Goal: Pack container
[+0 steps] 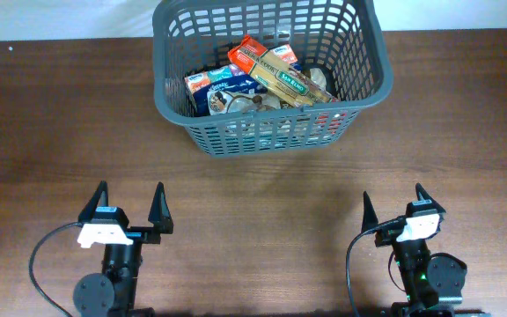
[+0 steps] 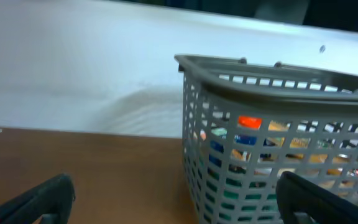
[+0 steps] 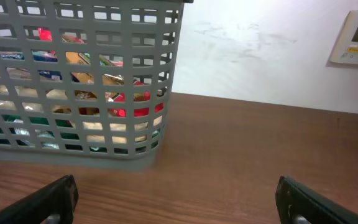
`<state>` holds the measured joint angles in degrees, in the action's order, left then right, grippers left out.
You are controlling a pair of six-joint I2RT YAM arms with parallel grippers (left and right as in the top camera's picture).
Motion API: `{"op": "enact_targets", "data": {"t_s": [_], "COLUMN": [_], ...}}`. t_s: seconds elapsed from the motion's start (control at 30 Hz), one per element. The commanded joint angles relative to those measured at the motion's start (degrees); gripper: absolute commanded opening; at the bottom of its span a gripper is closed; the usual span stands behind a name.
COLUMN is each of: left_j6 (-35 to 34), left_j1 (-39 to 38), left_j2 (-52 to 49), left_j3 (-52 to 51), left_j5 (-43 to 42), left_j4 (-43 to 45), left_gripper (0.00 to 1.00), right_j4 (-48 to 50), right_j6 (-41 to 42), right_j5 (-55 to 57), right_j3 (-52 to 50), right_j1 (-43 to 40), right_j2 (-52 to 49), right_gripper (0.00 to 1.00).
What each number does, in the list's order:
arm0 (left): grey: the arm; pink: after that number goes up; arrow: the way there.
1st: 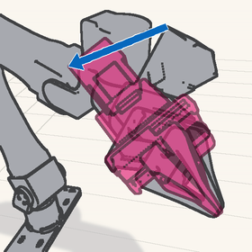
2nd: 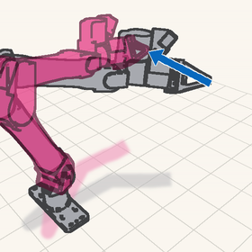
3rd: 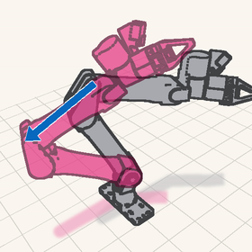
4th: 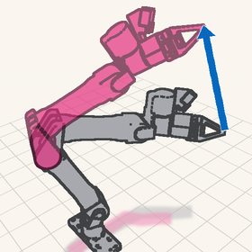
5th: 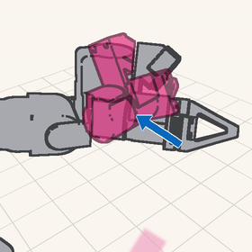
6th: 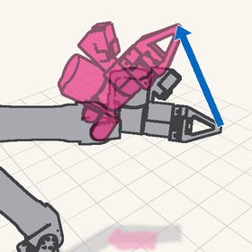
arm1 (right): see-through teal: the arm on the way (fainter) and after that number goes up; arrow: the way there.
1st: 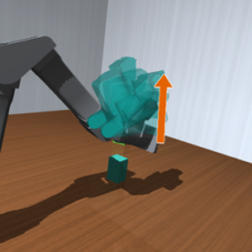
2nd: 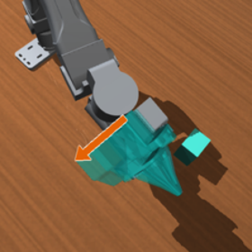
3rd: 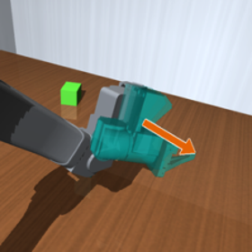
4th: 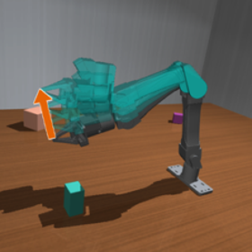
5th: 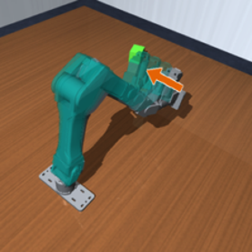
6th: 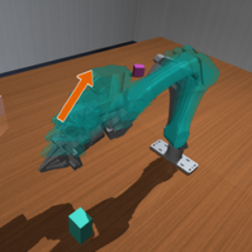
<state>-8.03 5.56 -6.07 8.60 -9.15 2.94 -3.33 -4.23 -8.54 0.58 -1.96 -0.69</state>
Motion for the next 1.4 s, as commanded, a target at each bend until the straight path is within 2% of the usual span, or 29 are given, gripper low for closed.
{"op": "enact_targets", "data": {"t_s": [0.0, 0.37, 0.5, 0.63, 0.8, 1.37], "left_j6": [-0.09, -0.04, 3.13, 5.07, 5.07, 5.05], "left_j1": [-0.33, -1.75, -1.81, -1.84, -2.95, -3.50], "left_j2": [1.55, 5.35, 5.77, 5.77, 5.77, 5.73], "left_j3": [-2.64, -8.09, -8.09, -8.09, -8.09, -8.09], "left_j5": [-1.16, -0.07, 0.17, 0.15, 0.11, -0.09], "left_j4": [2.99, 6.84, 6.23, 3.04, -6.86, -6.69], "left_gripper": [0.99, 0.99, 0.99, 0.99, 0.99, 0.99], "right_j4": [-0.33, -0.33, -0.33, -0.33, -0.33, -0.33], "right_j6": [0.59, 0.59, 0.59, 0.59, 0.59, 0.59], "right_j5": [-0.94, -0.96, -0.94, -0.96, -0.96, -0.96], "right_j3": [-0.26, -0.26, -0.26, -0.26, -0.26, -0.26], "right_j1": [-0.33, -0.33, -0.33, -0.33, -0.33, -0.33], "right_j2": [0.48, 0.48, 0.48, 0.48, 0.50, 0.50], "right_gripper": [0.99, 0.99, 0.99, 0.99, 0.99, 0.99]}}
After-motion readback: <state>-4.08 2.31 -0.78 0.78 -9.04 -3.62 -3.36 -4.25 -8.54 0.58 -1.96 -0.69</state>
